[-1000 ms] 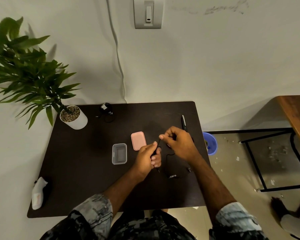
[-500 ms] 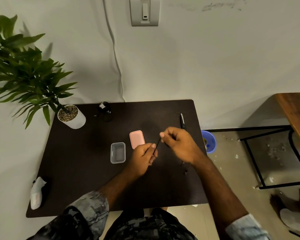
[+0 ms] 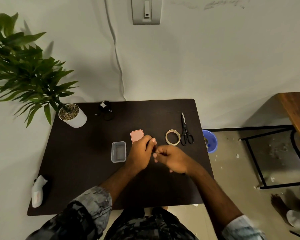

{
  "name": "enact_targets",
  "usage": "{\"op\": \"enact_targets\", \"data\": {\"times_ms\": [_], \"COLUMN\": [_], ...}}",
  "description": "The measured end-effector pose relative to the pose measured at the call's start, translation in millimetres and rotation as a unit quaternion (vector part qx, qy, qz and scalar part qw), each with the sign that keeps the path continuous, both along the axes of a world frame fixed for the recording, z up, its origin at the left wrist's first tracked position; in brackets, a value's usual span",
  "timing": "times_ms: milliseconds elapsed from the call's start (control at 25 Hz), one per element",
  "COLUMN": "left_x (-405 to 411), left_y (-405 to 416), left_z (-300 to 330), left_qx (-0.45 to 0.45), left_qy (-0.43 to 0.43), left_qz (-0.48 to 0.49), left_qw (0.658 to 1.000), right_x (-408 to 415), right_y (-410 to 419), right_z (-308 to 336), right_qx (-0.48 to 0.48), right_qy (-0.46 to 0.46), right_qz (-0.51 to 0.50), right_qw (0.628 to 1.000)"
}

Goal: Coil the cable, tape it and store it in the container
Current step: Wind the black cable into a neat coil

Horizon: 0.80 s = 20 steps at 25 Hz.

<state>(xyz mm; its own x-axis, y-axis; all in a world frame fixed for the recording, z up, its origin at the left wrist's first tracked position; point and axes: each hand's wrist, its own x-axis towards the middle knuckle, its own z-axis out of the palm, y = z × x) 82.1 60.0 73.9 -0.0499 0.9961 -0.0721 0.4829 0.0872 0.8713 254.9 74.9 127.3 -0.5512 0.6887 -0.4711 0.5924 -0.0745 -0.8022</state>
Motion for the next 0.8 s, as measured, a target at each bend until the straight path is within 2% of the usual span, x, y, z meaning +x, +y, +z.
{"op": "enact_targets", "data": {"times_ms": [40,80,120,240,320,360,400,440,560,600,640,680,720,760,800], "left_x": [1.0,5.5,11.4,30.5,37.1,35.7,31.6,25.9,10.0,8.0,8.8,12.0,16.8,20.0,22.3], "left_y": [-6.1,-11.7,-15.7,-12.7,-1.4,5.3,11.8,17.9,26.4,25.7,23.5,21.3,20.3,21.8,25.1], "left_z": [-4.0,-5.4,-3.8,15.0,29.6,33.2,35.0,32.7,17.9,14.7,14.5,17.2,22.0,25.6,31.2], "left_qx": [-0.026,-0.061,-0.100,-0.158,-0.150,-0.142,-0.130,-0.112,-0.035,-0.024,-0.034,-0.059,-0.091,-0.122,-0.147], "left_qy": [-0.017,-0.080,-0.177,-0.447,-0.558,-0.587,-0.590,-0.562,-0.359,-0.311,-0.298,-0.315,-0.360,-0.434,-0.522], "left_qz": [-0.033,-0.050,-0.046,0.022,0.061,0.083,0.102,0.121,0.130,0.108,0.088,0.084,0.103,0.141,0.187], "left_qw": [0.999,0.994,0.978,0.880,0.814,0.793,0.790,0.810,0.923,0.944,0.950,0.944,0.923,0.881,0.819], "right_x": [4.0,9.1,14.2,19.0,11.6,5.4,-1.4,-7.1,-13.1,-12.9,-11.3,-9.5,-7.2,-5.0,-2.8], "right_y": [10.1,21.5,32.5,43.0,28.8,16.6,4.3,-6.1,-17.7,-15.5,-11.8,-7.3,-3.0,0.3,3.1], "right_z": [9.4,16.6,17.7,3.2,-16.9,-27.2,-32.4,-32.7,-6.6,5.9,19.0,30.2,37.5,40.6,41.8], "right_qx": [0.025,0.051,0.072,0.069,0.017,-0.016,-0.041,-0.047,0.009,0.008,-0.002,-0.010,-0.004,0.011,0.021], "right_qy": [0.007,0.007,0.008,0.030,0.028,0.027,0.020,0.004,-0.088,-0.104,-0.108,-0.112,-0.120,-0.133,-0.156], "right_qz": [-0.014,-0.038,-0.069,-0.169,-0.197,-0.197,-0.185,-0.165,-0.031,0.016,0.046,0.064,0.076,0.089,0.106], "right_qw": [1.000,0.998,0.995,0.983,0.980,0.980,0.982,0.985,0.996,0.994,0.993,0.992,0.990,0.987,0.982]}}
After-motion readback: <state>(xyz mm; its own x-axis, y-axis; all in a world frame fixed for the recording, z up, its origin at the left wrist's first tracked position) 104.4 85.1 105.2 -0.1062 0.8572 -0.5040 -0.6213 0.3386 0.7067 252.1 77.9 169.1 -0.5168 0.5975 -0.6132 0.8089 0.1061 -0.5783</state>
